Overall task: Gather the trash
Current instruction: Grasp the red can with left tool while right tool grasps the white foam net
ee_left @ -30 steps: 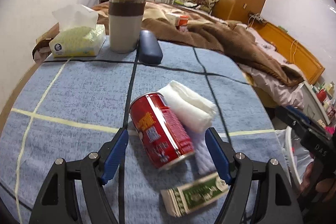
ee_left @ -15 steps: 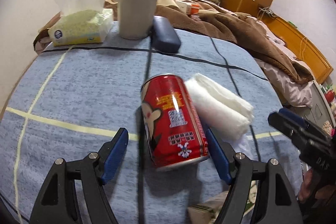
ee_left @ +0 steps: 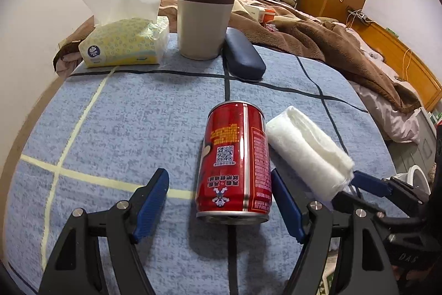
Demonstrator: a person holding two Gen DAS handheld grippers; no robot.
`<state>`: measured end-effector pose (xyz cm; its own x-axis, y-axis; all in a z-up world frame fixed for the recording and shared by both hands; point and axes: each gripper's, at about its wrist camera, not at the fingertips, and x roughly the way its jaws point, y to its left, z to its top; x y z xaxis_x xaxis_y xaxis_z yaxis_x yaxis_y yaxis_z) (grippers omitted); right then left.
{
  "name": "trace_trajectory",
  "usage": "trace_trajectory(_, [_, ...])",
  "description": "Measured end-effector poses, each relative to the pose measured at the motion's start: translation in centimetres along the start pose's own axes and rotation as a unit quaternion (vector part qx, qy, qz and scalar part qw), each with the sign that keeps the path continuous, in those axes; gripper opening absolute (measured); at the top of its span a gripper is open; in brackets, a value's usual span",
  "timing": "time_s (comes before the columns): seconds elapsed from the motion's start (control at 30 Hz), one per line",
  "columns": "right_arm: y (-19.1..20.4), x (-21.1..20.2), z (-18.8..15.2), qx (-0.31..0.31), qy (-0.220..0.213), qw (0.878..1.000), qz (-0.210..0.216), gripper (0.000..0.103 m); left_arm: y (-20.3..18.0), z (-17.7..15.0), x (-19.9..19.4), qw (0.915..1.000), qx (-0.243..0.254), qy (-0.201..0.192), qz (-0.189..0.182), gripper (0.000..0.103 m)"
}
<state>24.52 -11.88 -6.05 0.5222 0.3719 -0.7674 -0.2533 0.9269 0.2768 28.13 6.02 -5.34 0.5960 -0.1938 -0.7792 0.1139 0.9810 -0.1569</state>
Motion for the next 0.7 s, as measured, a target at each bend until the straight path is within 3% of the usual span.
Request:
trace_trajectory(0.2, [0.8, 0.9, 0.2, -0.017, 0.003, 1.000, -0.016, 0.065, 0.2, 0.6, 0.7, 1.0000, 0.004, 0.000, 0.006, 0.077])
trace_trajectory(0.37, [0.9, 0.9, 0.0, -0.026, 0.002, 1.000, -0.004, 0.039, 0.3, 1.0, 1.3, 0.9997, 0.014, 0.002, 0.021, 0.077])
trace_trajectory(0.53, [0.8, 0.3, -0.1, -0.028, -0.005, 1.000, -0.005, 0.030, 1.0, 1.0, 1.9, 0.9999, -0.004, 0.009, 0.005, 0.077])
trace_trajectory(0.7, [0.9, -0.3, -0.2, -0.035, -0.015, 0.999, -0.019, 0.025, 1.0, 0.9, 1.5, 1.0000, 0.000, 0.006, 0.003, 0.058])
